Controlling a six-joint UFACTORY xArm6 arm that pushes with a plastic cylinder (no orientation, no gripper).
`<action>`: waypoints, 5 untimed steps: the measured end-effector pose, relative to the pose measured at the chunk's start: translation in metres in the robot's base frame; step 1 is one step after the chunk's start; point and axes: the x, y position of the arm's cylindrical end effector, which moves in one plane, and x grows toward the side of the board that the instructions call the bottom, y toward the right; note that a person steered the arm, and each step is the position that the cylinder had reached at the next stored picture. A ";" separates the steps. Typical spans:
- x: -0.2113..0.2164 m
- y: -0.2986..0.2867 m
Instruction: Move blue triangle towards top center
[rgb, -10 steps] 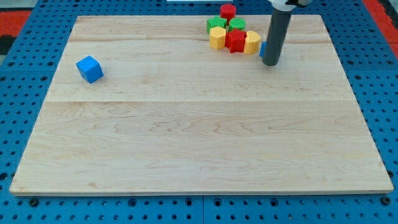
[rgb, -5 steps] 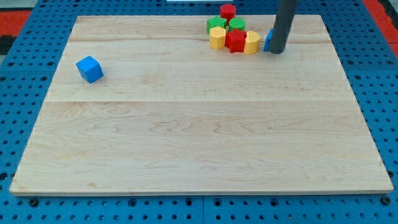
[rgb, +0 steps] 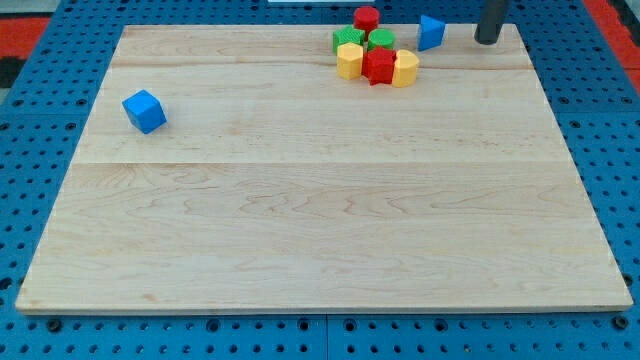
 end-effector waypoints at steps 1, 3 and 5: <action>-0.017 -0.033; -0.020 -0.052; -0.020 -0.049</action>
